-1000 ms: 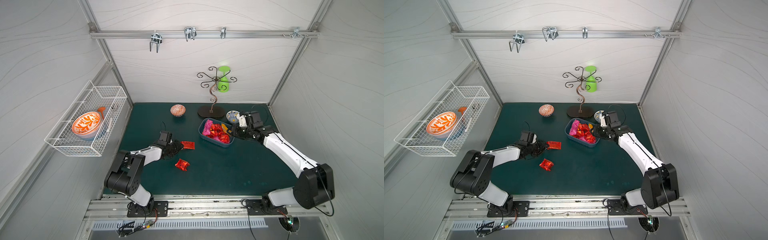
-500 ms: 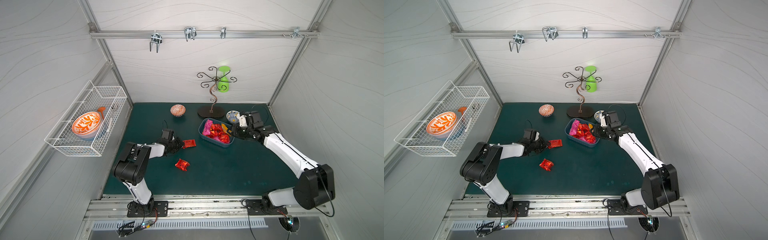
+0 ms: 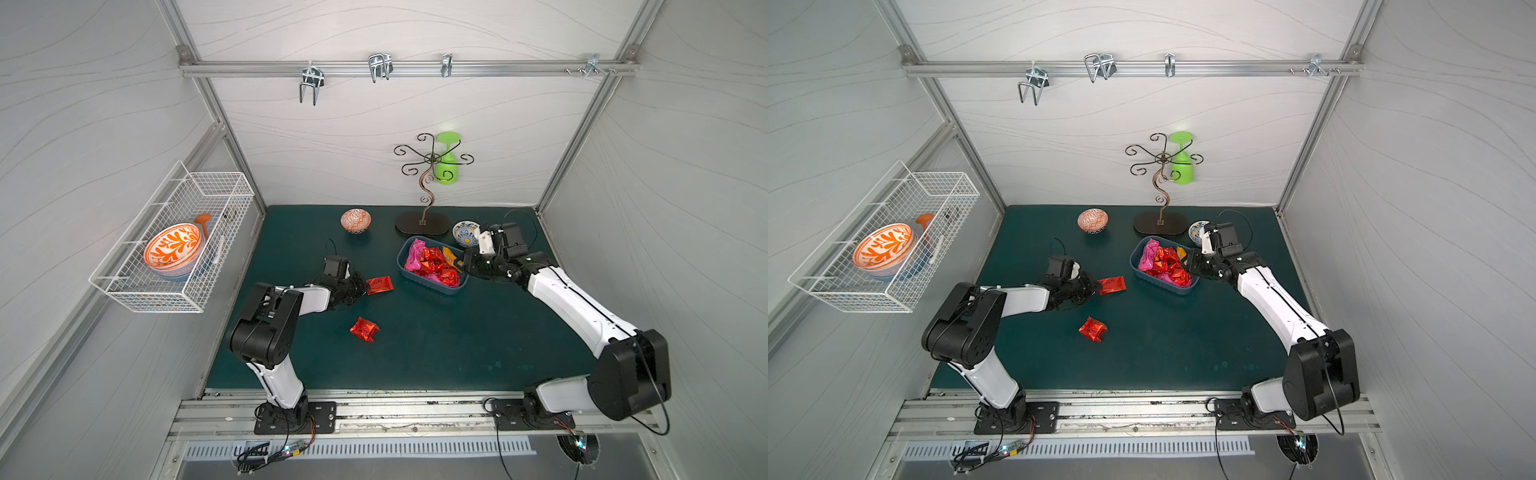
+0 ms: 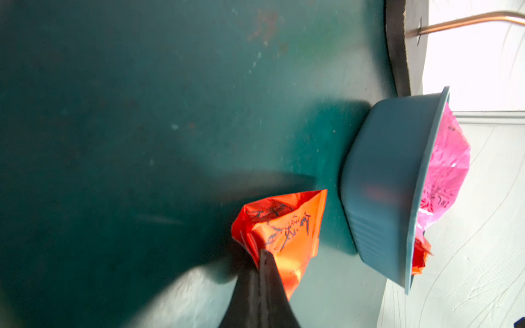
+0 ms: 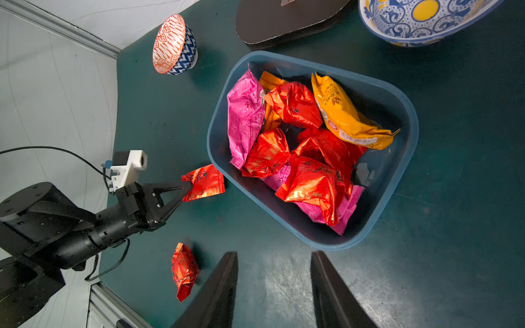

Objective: Put the tea bags into the storage box
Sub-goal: Pick up the tea bag from the center of the board, then place the tea bag in the storage box.

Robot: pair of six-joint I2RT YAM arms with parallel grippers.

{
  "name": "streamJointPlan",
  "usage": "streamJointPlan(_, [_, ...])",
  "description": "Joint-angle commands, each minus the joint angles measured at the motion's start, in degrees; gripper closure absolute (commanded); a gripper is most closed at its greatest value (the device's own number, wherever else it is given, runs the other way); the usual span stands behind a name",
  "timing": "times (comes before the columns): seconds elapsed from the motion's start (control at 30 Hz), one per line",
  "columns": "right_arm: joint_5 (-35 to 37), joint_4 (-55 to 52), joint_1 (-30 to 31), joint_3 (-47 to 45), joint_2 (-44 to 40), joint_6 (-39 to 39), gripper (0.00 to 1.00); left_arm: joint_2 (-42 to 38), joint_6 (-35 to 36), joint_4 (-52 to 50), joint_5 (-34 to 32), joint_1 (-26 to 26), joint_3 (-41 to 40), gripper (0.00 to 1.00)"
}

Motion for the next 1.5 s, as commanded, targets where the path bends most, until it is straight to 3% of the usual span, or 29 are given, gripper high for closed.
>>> streamJointPlan(0.0, [-0.7, -0.1, -0.9, -3.7, -2.7, 1.1, 0.53, -4.7, 3.3, -3.6, 1.5, -0.2, 3.3, 0.98])
streamJointPlan(0.17, [0.7, 1.5, -1.8, -11.2, -6.7, 4.3, 0.53, -9.9, 9.4, -11.6, 2.5, -1.6, 8.3, 0.99])
streamJointPlan(0.4, [3.4, 2.6, -1.9, -20.1, -14.4, 8.2, 0.53, -9.4, 17.5, -20.4, 3.9, -7.1, 19.8, 0.99])
streamJointPlan(0.77, [6.3, -0.9, -3.1, -22.1, -23.2, 7.0, 0.5, 10.7, 27.1, -31.4, 2.0, -15.9, 47.1, 1.0])
streamJointPlan(1.2, [4.2, -2.6, -3.6, -22.5, -26.5, 7.1, 0.5, 24.1, 26.7, -31.4, -0.4, -18.4, 56.5, 1.0])
streamJointPlan(1.33, [4.2, -4.1, -3.6, -22.9, -29.1, 7.1, 0.5, 25.9, 26.5, -32.1, -1.8, -18.5, 58.2, 0.95])
streamJointPlan(1.47, [4.0, -5.4, -3.6, -22.7, -30.8, 5.8, 0.5, 25.2, 26.3, -32.2, -3.2, -18.5, 58.2, 0.72])
